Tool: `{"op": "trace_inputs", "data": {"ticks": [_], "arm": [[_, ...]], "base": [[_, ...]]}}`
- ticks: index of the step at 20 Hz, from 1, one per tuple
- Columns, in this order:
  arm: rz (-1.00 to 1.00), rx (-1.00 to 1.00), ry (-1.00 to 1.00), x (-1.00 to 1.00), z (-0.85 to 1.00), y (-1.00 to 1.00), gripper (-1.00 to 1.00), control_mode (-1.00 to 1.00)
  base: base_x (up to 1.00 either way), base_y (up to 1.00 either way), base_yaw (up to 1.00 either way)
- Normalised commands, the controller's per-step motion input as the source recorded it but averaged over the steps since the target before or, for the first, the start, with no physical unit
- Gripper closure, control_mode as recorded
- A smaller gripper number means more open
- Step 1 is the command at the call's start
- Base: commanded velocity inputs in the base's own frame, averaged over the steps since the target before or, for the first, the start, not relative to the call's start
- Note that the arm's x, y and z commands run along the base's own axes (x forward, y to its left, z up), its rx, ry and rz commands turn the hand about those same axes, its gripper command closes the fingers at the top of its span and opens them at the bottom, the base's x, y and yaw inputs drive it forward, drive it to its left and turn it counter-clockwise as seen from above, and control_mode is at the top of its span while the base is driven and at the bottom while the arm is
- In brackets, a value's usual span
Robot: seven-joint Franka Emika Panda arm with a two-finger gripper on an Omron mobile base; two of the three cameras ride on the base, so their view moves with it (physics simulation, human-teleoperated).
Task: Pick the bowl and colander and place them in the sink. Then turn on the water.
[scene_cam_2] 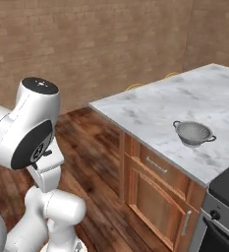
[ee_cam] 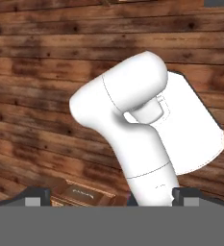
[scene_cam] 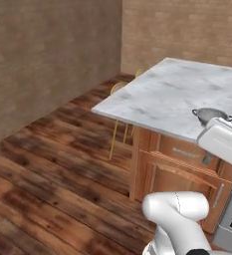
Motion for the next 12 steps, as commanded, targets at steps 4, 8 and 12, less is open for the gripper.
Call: {"op": "trace_inputs", "data": {"ticks": [4,8,12], "arm": [[0.0,0.0,0.0,0.0,0.0,0.0,-1.0,1.0],[0.0,0.0,0.0,0.0,0.0,0.0,-1.0,1.0],[0.0,0.0,0.0,0.0,0.0,0.0,-1.0,1.0]], "base": [[0.39,0.15,-0.45],[0.37,0.04,-0.43],[0.39,0.01,-0.38]]}}
